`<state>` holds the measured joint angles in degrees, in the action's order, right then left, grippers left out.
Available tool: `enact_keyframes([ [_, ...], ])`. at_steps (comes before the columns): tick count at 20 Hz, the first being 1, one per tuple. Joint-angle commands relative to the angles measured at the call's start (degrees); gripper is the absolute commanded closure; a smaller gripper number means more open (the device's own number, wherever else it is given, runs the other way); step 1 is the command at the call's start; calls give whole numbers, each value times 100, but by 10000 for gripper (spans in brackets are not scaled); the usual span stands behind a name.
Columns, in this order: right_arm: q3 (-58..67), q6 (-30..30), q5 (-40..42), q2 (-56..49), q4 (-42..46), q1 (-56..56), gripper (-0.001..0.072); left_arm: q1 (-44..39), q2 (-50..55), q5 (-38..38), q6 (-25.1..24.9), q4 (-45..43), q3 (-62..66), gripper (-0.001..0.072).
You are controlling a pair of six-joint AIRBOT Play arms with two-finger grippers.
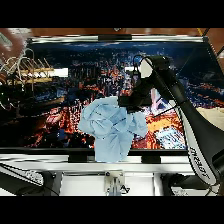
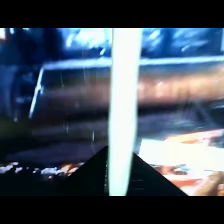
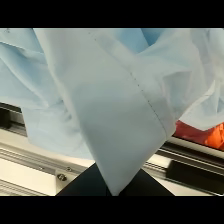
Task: Fold the shirts.
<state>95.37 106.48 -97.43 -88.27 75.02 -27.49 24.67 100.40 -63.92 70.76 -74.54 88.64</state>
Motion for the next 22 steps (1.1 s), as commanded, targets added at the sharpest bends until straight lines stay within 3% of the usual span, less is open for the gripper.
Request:
enact_keyframes([
  [1,-2,-37,-4,-2,55,7,649,-81,-450,105,184,83,4,651],
  [5,4,-129,-280,59,61,7,649,-103,-1180,83,450,109,4,652],
  [9,28,-291,-332,367,321,210,649,-527,-2238,-179,470,680,4,651],
  [12,33,-393,-494,422,363,439,649,-1401,-3178,-883,173,448,-168,652],
  [18,35,-769,-509,422,1119,529,649,-3346,-5211,-2111,345,24,-1899,652],
  [22,33,-909,-505,422,1587,531,649,-4452,-5779,-2747,446,-695,-2728,652],
])
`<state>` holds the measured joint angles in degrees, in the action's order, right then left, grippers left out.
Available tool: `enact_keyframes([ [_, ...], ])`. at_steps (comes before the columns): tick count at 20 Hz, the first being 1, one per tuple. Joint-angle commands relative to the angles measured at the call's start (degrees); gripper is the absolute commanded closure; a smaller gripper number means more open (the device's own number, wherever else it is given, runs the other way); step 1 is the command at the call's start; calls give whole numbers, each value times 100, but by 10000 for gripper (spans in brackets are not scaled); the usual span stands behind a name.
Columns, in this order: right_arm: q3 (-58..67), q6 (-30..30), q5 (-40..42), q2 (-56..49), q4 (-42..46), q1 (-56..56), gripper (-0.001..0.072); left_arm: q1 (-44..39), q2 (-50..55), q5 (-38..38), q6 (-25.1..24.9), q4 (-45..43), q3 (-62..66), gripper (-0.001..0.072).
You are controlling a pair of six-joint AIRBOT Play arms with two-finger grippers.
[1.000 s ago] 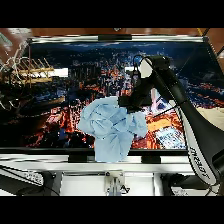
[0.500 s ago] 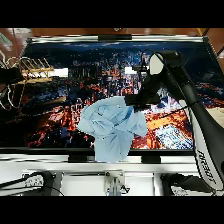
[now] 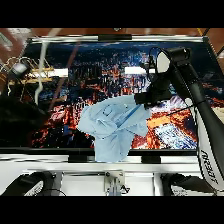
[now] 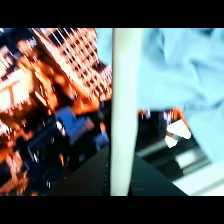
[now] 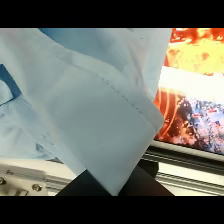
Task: Fold the shirts.
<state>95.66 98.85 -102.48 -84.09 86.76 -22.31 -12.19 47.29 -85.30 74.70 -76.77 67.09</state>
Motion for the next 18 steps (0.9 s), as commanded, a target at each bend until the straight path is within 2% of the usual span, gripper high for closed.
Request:
enact_keyframes([
  [1,4,-175,-7,4,479,11,649,-1010,-468,-848,-11,-597,-656,652],
  [5,4,-170,26,4,809,11,649,-2031,-533,-1196,-535,-1394,-710,653],
  [10,4,-208,197,4,1084,11,649,-3086,-592,-1115,-566,-1674,-953,654],
  [15,7,-302,306,4,1019,11,649,-3462,-595,-918,-566,-1685,-1335,655],
  [18,7,-369,306,7,813,11,650,-3462,-564,-472,-575,-1690,-1405,655],
])
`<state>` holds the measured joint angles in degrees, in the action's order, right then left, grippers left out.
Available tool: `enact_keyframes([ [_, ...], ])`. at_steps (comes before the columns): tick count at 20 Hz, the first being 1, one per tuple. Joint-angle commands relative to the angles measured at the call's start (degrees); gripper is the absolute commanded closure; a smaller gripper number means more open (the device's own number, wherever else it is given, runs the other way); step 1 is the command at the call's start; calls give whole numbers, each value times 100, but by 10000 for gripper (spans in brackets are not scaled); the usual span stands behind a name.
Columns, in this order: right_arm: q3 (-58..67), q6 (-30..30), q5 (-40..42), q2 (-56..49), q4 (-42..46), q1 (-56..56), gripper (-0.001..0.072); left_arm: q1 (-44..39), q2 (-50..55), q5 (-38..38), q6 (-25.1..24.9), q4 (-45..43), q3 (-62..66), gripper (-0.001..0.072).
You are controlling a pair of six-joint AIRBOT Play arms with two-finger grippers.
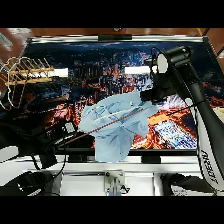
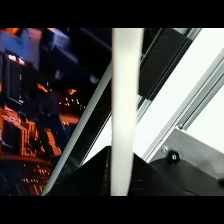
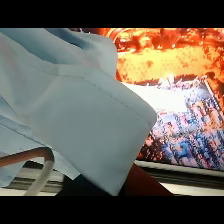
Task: Fold the shirts.
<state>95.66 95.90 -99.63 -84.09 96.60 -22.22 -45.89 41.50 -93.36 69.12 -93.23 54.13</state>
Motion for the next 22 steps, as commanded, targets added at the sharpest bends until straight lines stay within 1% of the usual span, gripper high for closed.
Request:
enact_keyframes([
  [1,7,-92,20,13,-249,2,650,-90,72,396,-96,-66,-109,655],
  [3,76,-111,-26,39,-330,2,650,-79,221,490,-70,-280,-109,655],
  [4,160,-122,-50,55,-332,2,650,-79,275,533,39,-369,-107,655],
  [8,623,-190,-92,170,-326,2,649,-79,136,501,166,-479,-101,655],
  [12,654,-254,-90,192,-328,2,650,-79,-317,372,258,-540,-94,655],
  [17,654,-254,-184,195,-409,2,649,-79,-136,385,260,-560,-118,655],
  [20,654,-256,-210,195,-306,2,649,-79,-223,369,271,-560,-116,655],
  [22,654,-278,-205,195,-308,2,649,-81,-299,186,363,-557,-116,654],
])
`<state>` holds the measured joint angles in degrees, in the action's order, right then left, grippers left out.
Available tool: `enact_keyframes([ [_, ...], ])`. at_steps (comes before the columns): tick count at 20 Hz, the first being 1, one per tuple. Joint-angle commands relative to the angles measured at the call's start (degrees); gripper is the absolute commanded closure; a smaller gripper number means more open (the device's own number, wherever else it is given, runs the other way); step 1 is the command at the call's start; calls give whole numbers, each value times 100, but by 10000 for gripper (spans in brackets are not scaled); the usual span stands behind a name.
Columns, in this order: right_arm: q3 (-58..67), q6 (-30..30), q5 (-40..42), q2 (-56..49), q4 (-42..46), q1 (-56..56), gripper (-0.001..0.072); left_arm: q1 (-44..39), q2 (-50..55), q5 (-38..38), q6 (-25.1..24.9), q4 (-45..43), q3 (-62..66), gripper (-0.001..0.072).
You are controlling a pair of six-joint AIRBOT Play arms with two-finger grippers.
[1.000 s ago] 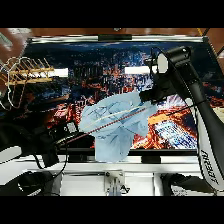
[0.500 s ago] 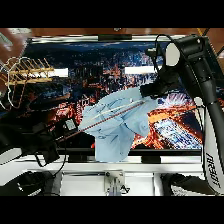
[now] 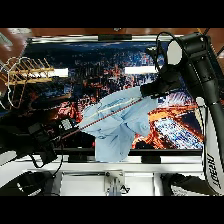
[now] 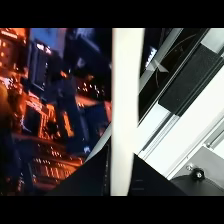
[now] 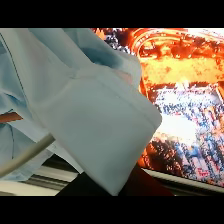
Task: Fold the shirts.
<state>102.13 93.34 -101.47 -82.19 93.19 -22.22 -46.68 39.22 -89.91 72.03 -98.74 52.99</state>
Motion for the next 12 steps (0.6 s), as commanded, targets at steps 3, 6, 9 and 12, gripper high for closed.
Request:
enact_keyframes([
  [3,7,-90,-7,4,13,-4,649,0,-33,-66,68,-9,-2,655],
  [6,7,-116,-15,4,-28,-4,649,0,223,83,63,-11,-4,655],
  [9,7,-293,-81,4,-72,-26,649,0,555,149,48,-101,-2,655],
  [12,7,-452,-190,4,-72,-26,649,0,767,326,103,-225,-2,655],
])
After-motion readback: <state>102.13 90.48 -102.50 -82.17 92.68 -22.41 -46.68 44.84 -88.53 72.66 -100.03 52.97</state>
